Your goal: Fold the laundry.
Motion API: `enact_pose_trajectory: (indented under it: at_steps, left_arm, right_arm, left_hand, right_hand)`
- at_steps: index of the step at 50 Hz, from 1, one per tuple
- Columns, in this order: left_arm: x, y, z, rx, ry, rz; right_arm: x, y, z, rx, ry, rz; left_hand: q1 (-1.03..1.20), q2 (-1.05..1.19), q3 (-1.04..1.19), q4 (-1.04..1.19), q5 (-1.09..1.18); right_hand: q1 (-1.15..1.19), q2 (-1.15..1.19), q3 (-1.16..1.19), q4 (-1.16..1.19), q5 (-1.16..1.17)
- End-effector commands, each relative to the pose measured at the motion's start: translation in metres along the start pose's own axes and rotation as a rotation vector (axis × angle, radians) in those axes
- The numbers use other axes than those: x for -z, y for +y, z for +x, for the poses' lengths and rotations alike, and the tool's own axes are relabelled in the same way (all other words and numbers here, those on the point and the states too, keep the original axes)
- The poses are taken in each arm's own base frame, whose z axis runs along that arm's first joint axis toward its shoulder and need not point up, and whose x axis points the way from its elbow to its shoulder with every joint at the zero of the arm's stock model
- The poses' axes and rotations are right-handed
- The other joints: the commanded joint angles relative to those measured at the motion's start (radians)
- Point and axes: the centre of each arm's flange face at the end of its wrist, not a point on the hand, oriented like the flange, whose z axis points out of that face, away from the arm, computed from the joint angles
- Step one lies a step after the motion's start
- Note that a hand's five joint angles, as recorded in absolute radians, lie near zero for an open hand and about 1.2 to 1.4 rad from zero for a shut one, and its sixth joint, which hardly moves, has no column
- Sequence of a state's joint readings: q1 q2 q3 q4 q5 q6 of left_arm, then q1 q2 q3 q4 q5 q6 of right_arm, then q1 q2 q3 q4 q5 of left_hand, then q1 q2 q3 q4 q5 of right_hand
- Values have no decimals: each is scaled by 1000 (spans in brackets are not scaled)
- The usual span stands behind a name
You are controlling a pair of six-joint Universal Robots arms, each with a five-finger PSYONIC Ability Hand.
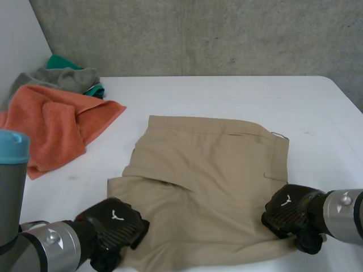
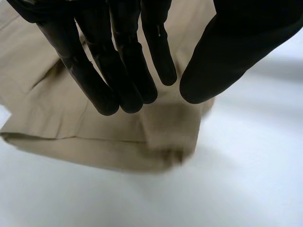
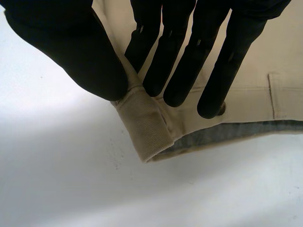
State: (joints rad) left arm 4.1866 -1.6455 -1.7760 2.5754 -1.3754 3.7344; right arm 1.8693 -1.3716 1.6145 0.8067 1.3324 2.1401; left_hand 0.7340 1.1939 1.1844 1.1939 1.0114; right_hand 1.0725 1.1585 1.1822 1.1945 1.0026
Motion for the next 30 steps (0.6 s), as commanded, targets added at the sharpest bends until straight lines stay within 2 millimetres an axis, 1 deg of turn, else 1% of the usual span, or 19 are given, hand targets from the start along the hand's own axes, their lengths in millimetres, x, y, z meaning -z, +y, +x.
enact_pose_trajectory:
  at_steps: [1,3,4,7,8,10,11,12,14,15,17,18,20,23,24,26,27,29,30]
  left_arm:
    - [-39,-30,-39,-29,-146,61]
    - [-52,-40,-54,-27,-208,92]
    - [-63,-53,-71,-31,-286,141]
    - [-76,-74,-94,-33,-384,227]
    - [-84,-88,-107,-32,-436,289]
    - [-93,-102,-120,-33,-481,358]
    - [-102,-114,-132,-35,-522,419]
    - [-106,-121,-137,-36,-542,450]
    - [-113,-133,-145,-39,-571,498]
    - [-120,-142,-152,-35,-593,533]
    - [-126,-150,-156,-33,-607,556]
    - [-133,-156,-158,-34,-618,571]
    - [-144,-161,-163,-32,-635,583]
    - [-157,-161,-168,-29,-656,585]
    - [-163,-161,-171,-26,-668,588]
    - [-168,-161,-173,-17,-682,593]
    - [-173,-160,-174,-11,-690,595]
    - [-178,-158,-174,-6,-693,594]
    - [-179,-158,-174,-4,-691,595]
  right_arm:
    - [-20,-14,35,-112,112,76]
    - [-28,-19,49,-182,166,120]
    - [-36,-23,62,-253,218,170]
    - [-48,-27,82,-343,296,240]
    - [-55,-30,93,-386,348,283]
    - [-63,-32,105,-416,409,325]
    - [-72,-35,118,-433,476,370]
    - [-74,-36,121,-434,493,383]
    - [-83,-40,132,-431,561,420]
    - [-90,-42,139,-428,600,437]
    - [-98,-44,147,-425,651,451]
    - [-106,-46,152,-422,685,456]
    - [-118,-47,161,-424,733,461]
    - [-129,-48,170,-427,778,474]
    - [-136,-48,176,-430,808,486]
    - [-142,-48,183,-431,837,499]
    - [-150,-49,187,-429,859,513]
    - [-158,-50,190,-425,876,531]
    - [-161,-51,190,-422,877,538]
  left_hand:
    - [662,202,212,202,210]
    - [662,202,212,202,210]
    - [662,202,212,202,210]
    - [662,202,212,202,210]
    - [662,202,212,202,210]
    - [662,202,212,202,210]
    - [662,202,212,202,210]
    - [662,202,212,202,210]
    - [662,202,212,202,210]
    - [662,202,212,202,210]
    - [662,202,212,202,210]
    - [662,202,212,202,210]
    - [662,202,212,202,210]
    - [662,202,212,202,210]
    - [662,202,212,202,210]
    - [662,202,212,202,210]
    - [662,202,212,202,210]
    - [662,202,212,202,210]
    - [619,159,169,159,167]
  right_hand:
    - [324,238,214,202,219]
    - [324,238,214,202,219]
    - [324,238,214,202,219]
    - [324,238,214,202,219]
    - [324,238,214,202,219]
    - [324,238,214,202,219]
    - [324,238,214,202,219]
    - [324,238,214,202,219]
    - [324,238,214,202,219]
    - [324,238,214,202,219]
    - [324,238,214,202,219]
    - [324,238,214,202,219]
    - [324,238,214,202,219]
    - [324,238,214,202,219]
    - [324,238,214,202,219]
    - [324,238,214,202,219]
    - [324,238,214,202,219]
    - [324,238,214,202,219]
    - [324,238,214,202,219]
